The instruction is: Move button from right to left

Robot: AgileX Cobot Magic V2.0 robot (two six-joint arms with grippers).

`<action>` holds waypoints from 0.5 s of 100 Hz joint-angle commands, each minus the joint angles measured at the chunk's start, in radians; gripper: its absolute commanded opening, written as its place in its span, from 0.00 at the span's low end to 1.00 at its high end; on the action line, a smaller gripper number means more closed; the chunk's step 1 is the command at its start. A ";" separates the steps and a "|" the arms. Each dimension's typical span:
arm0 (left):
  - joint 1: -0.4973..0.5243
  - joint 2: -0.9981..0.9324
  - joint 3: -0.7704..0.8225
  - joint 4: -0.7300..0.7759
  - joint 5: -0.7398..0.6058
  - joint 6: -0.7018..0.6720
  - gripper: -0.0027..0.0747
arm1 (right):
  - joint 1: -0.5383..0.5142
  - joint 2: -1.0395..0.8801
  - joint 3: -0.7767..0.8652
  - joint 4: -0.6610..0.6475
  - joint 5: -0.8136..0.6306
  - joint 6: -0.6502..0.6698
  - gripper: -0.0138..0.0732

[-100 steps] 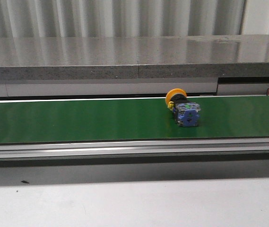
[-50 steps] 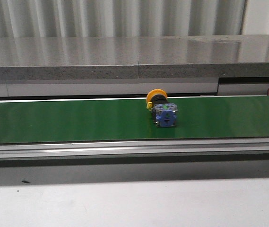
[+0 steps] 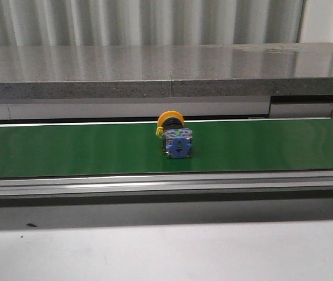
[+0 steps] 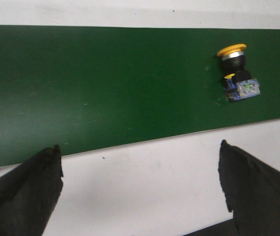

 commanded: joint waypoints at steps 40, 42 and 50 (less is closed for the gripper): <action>-0.312 0.380 -0.304 0.071 0.058 -0.233 0.82 | 0.004 0.010 -0.024 -0.005 -0.081 -0.007 0.08; -0.318 0.389 -0.312 0.071 0.060 -0.237 0.82 | 0.004 0.010 -0.024 -0.005 -0.081 -0.007 0.08; -0.334 0.439 -0.355 0.071 0.061 -0.243 0.82 | 0.004 0.010 -0.024 -0.005 -0.081 -0.007 0.08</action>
